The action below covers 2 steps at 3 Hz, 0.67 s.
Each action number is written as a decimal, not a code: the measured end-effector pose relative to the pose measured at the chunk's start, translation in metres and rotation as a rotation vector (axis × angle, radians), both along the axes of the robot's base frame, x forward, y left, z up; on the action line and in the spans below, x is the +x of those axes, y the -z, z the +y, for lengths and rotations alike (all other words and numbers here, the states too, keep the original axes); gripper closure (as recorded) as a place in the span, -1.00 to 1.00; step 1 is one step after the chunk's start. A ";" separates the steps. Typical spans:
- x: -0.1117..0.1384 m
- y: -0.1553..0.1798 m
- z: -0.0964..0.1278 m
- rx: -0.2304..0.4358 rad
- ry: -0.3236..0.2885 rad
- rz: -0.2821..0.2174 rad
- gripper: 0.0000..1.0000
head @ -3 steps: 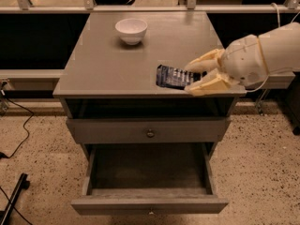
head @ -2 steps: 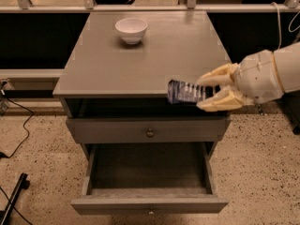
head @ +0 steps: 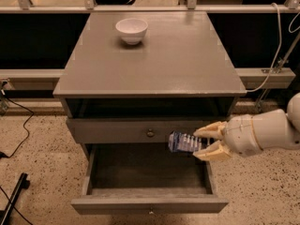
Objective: Place rxbar blueberry into middle drawer
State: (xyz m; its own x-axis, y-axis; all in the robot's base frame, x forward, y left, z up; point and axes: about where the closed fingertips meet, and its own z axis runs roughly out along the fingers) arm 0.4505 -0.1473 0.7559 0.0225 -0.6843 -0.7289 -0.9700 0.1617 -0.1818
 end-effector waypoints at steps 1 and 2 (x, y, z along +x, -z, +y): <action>-0.009 0.051 -0.002 0.031 0.030 0.079 1.00; -0.008 0.053 0.000 0.027 0.030 0.086 1.00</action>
Offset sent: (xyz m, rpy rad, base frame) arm -0.0078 -0.0025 -0.0434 0.0251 0.0666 -0.0282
